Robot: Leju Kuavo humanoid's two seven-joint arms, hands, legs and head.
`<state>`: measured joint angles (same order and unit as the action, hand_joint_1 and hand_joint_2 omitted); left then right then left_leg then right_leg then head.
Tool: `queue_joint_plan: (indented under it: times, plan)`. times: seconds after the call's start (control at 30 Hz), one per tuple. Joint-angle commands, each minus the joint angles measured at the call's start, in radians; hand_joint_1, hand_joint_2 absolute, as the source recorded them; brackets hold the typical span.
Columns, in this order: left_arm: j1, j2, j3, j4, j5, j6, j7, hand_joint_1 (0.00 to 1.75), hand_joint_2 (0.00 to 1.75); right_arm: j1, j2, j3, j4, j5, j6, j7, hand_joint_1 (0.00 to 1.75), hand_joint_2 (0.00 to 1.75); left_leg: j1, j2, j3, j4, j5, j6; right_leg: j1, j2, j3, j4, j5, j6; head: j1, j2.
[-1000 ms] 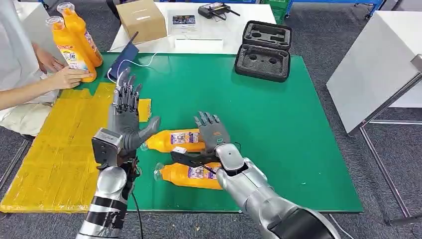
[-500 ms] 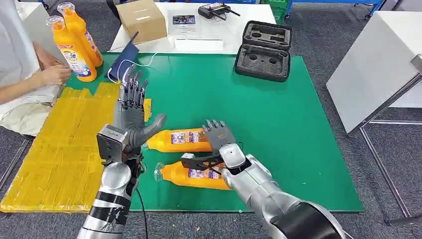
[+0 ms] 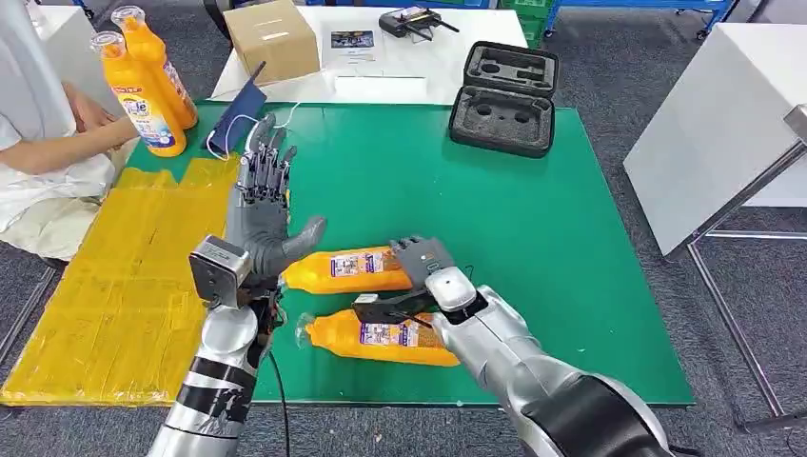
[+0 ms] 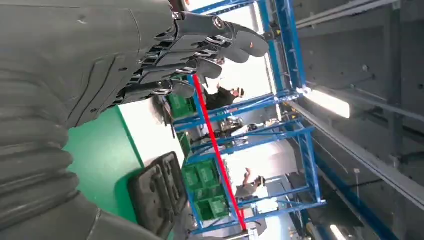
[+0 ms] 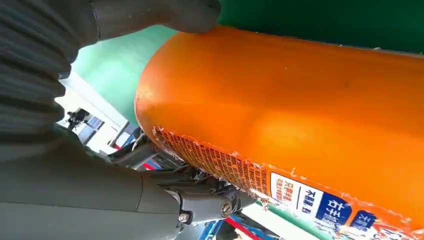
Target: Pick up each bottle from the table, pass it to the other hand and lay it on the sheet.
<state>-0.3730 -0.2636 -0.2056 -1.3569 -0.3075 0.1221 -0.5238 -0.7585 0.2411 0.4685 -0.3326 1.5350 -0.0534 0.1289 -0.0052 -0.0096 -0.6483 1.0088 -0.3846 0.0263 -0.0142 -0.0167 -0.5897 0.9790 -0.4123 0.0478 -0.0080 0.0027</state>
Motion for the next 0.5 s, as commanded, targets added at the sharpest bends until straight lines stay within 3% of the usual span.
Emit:
queue_joint_plan:
  times: [0.03, 0.17, 0.37, 0.5]
  plan:
    - [-0.017, 0.015, -0.028, 0.03, 0.016, -0.009, 0.002, 0.0, 1.75, 0.01, -0.037, 0.033, 0.083, 0.008, -0.013, -0.007, 1.48, 1.75, 0.001, -0.002, 0.005, -0.001, -0.001, -0.002, 0.001, -0.001, 0.006, -0.002, -0.002, -0.002, 0.0, 0.0]
    - [-0.009, 0.019, -0.029, 0.018, 0.018, -0.005, 0.004, 0.0, 1.75, 0.014, -0.04, 0.027, 0.079, 0.017, -0.046, 0.013, 1.69, 1.75, 0.001, -0.002, 0.005, -0.001, -0.001, -0.001, 0.001, -0.001, 0.006, -0.002, -0.001, -0.001, 0.0, 0.0]
    - [-0.007, 0.019, -0.028, 0.02, 0.018, -0.005, 0.005, 0.0, 1.75, 0.013, -0.04, 0.022, 0.076, 0.019, -0.061, 0.024, 1.71, 1.75, 0.001, -0.002, 0.006, -0.001, -0.002, -0.002, 0.001, -0.001, 0.008, -0.002, -0.002, -0.002, 0.0, 0.0]
    - [0.006, 0.02, -0.023, 0.008, 0.015, 0.001, 0.011, 0.0, 1.75, 0.014, -0.035, -0.03, 0.064, 0.002, -0.137, 0.046, 1.75, 1.75, 0.001, -0.001, 0.007, -0.001, -0.002, -0.002, 0.001, -0.001, 0.008, -0.002, -0.002, -0.002, 0.0, 0.0]
